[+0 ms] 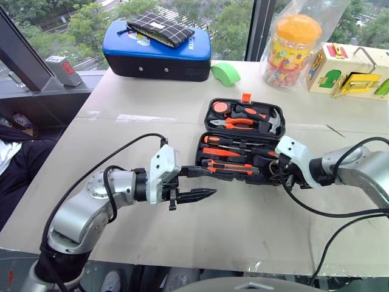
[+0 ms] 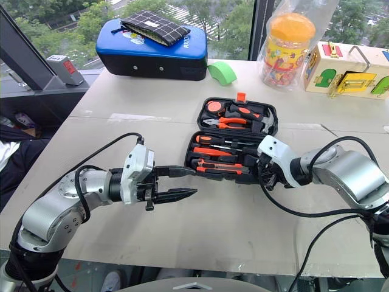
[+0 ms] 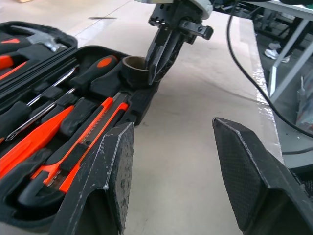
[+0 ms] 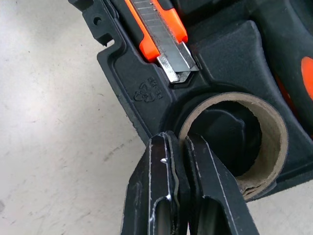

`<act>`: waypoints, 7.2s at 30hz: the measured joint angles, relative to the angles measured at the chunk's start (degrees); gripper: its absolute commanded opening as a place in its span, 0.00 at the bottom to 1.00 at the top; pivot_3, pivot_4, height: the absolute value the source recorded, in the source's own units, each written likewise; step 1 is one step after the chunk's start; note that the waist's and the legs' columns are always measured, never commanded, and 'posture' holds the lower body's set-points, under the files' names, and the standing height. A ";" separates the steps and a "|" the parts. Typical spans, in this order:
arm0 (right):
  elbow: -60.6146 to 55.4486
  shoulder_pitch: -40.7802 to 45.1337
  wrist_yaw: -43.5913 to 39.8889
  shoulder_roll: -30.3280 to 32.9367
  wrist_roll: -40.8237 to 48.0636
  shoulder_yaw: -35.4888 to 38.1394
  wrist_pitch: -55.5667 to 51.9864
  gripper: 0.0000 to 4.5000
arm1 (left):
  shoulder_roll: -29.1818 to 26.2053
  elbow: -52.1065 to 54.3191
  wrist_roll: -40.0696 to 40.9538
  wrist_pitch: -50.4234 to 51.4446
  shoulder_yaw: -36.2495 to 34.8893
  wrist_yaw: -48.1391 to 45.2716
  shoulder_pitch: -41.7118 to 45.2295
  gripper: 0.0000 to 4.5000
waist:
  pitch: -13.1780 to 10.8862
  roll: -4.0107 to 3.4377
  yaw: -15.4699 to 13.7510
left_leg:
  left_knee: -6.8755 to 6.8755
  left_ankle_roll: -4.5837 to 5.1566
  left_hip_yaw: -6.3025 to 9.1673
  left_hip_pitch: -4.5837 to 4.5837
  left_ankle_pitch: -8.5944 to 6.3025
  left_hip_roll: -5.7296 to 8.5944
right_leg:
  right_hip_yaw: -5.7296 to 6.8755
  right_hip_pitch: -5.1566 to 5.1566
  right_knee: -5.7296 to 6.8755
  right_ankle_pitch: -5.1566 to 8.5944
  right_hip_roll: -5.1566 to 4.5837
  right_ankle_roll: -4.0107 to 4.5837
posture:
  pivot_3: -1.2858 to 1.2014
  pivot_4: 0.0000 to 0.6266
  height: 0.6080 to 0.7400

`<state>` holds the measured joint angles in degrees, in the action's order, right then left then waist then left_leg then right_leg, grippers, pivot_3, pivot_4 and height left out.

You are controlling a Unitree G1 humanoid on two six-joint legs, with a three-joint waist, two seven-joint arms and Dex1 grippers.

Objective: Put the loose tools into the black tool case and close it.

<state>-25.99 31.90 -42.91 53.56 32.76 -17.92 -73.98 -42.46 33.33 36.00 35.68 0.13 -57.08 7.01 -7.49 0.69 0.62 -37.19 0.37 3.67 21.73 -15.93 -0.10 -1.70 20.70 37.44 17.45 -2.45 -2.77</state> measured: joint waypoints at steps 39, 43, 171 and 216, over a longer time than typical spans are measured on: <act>66.99 25.92 19.16 -24.09 -15.93 20.01 20.40 0.43 | 26.37 -84.71 -18.27 -2.25 -1.91 33.84 54.88 0.45 | -0.03 0.13 0.24 | 0.03 -0.36 -0.17 0.32 0.22 0.45 | 0.14 0.51 0.44 -0.04 0.18 -0.05 | 0.52 0.24 1.00; 75.06 29.56 16.93 -25.50 -17.51 19.93 25.63 0.04 | 28.49 -95.41 -21.28 -9.56 -1.86 31.84 59.69 0.06 | -0.02 0.14 0.37 | 0.00 -0.36 -0.23 0.25 0.22 0.51 | 0.13 0.48 0.41 -0.04 0.08 -0.07 | 0.52 0.24 1.00; -10.13 -33.79 4.77 -12.43 -10.28 30.55 33.15 0.50 | 0.62 -27.93 -12.71 -9.09 -1.11 1.17 13.27 0.31 | 0.20 0.04 0.76 | 0.41 -0.15 0.18 -0.10 0.15 0.54 | 0.07 0.32 0.24 -0.13 -0.02 -0.22 | 0.52 0.24 1.00; -11.35 -22.06 18.30 -21.95 -3.00 17.54 4.64 0.03 | 5.50 -38.36 -23.49 -10.30 20.95 -12.64 33.43 0.03 | 0.04 0.12 0.41 | 0.00 -0.01 0.62 -0.17 0.06 0.49 | 0.09 -0.02 0.26 -0.10 0.32 -0.12 | 0.52 0.24 1.00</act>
<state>-37.34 9.83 -24.61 31.61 29.76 -0.38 -69.34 -36.95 -5.02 12.51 25.37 21.08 -69.73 40.44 -7.45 0.81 1.03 -37.18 0.37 4.29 21.56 -15.87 0.39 -1.61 20.68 37.71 17.35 -2.13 -2.89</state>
